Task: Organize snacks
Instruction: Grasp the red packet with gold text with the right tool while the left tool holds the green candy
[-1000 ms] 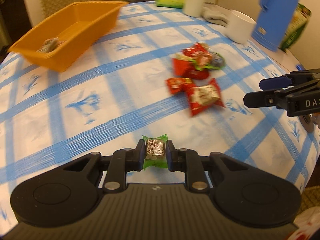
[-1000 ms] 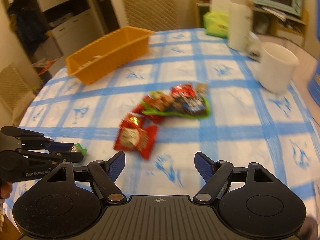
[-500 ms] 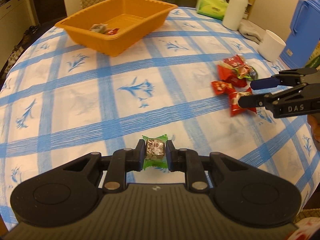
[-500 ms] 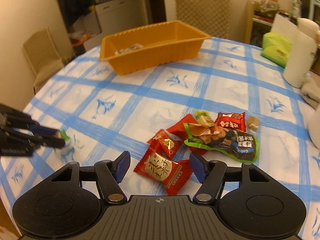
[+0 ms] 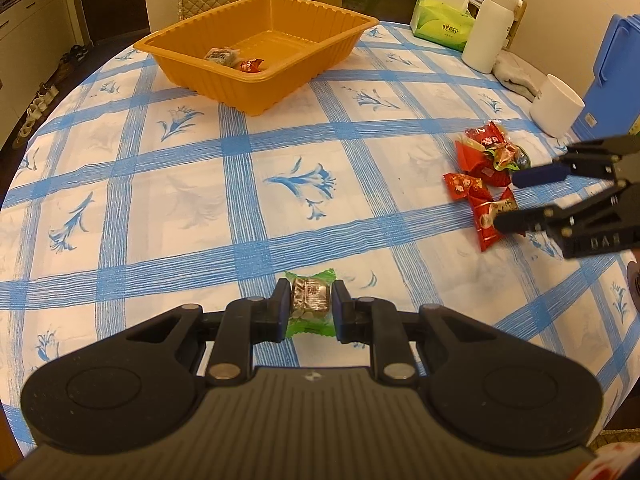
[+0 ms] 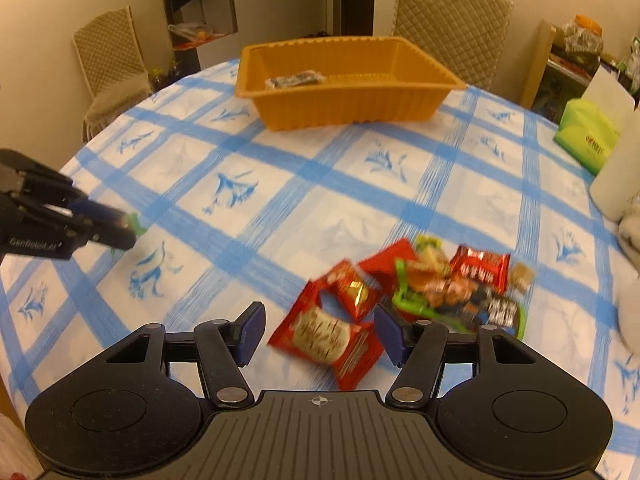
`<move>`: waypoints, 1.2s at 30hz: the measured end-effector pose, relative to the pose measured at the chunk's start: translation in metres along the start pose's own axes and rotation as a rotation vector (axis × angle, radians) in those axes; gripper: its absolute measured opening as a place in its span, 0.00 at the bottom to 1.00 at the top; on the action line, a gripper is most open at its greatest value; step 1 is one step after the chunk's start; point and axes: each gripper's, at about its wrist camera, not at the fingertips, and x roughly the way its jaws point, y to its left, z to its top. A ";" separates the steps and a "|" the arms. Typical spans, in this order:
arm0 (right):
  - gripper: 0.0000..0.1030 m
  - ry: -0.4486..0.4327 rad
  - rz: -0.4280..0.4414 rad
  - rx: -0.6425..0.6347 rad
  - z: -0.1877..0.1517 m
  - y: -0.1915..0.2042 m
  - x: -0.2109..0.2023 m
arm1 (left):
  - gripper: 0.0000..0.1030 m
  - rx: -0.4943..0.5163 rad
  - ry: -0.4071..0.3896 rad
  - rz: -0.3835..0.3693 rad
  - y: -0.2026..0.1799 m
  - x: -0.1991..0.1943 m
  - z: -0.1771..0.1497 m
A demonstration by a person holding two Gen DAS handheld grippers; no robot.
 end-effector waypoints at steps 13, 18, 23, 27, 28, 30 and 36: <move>0.59 0.067 0.054 0.047 -0.009 0.006 0.010 | 0.18 -0.034 0.004 0.010 0.012 -0.001 -0.004; 0.43 0.074 0.002 0.092 -0.013 0.008 0.013 | 0.18 -0.030 -0.001 0.010 0.011 -0.002 -0.003; 0.35 0.078 -0.037 0.128 -0.012 0.003 0.015 | 0.18 -0.029 -0.002 0.010 0.011 -0.003 -0.003; 0.28 0.079 -0.046 0.132 -0.012 0.002 0.015 | 0.18 -0.031 -0.005 0.013 0.010 -0.004 -0.003; 0.28 0.080 -0.046 0.131 -0.012 0.002 0.015 | 0.18 -0.032 -0.006 0.014 0.011 -0.005 -0.003; 0.27 0.078 -0.042 0.131 -0.012 0.002 0.014 | 0.18 -0.034 -0.010 0.016 0.012 -0.006 -0.003; 0.26 0.057 -0.026 0.131 -0.006 0.006 0.006 | 0.18 -0.038 -0.023 0.019 0.012 -0.011 -0.001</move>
